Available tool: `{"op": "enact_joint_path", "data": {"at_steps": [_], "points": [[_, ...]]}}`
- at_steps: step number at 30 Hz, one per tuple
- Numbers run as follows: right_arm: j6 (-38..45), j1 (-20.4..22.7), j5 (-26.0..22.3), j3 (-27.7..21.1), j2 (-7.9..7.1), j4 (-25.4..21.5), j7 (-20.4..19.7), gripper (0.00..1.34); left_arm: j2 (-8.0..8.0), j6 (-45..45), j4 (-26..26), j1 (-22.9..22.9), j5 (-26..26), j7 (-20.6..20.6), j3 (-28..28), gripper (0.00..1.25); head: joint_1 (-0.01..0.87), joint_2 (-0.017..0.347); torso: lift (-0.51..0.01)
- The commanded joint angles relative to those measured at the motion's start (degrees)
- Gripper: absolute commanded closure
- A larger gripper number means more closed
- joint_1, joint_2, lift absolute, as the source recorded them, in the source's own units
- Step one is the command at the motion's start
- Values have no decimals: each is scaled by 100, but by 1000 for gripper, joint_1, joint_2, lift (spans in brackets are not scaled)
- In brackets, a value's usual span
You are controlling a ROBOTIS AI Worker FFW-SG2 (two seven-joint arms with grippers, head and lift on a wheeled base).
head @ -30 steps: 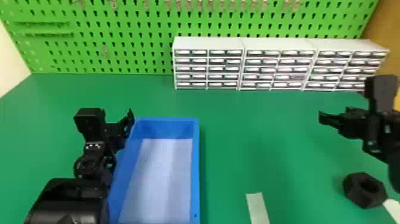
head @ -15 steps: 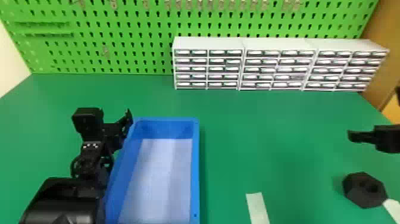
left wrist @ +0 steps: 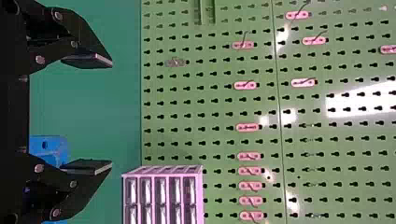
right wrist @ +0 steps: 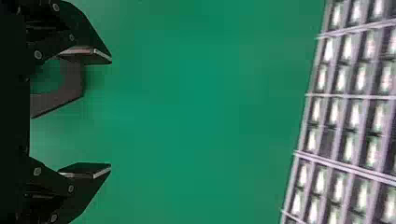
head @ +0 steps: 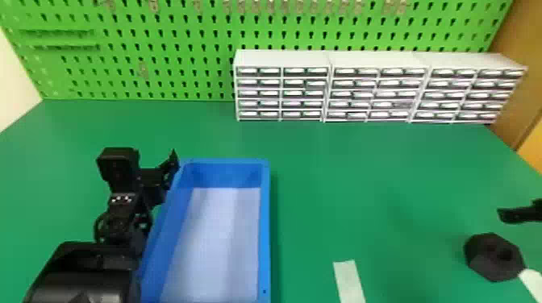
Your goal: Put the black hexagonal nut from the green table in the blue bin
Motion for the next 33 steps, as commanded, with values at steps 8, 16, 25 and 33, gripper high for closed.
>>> {"op": "enact_joint_path", "data": {"at_steps": [8, 16, 25, 33], "points": [[179, -209, 766, 463, -148, 633, 997, 449, 6, 10, -1, 16, 8, 0, 12, 484, 686, 51, -96], [12, -262, 898, 613, -183, 1046, 1208, 449, 6, 10, -1, 33, 17, 0, 4, 484, 686, 51, -96], [-138, -306, 906, 630, -183, 1354, 1208, 449, 6, 19, -1, 33, 25, 0, 12, 484, 686, 51, -96], [-243, -332, 915, 630, -148, 1477, 1199, 449, 6, 19, -1, 42, 34, 0, 12, 484, 686, 51, -96]]}}
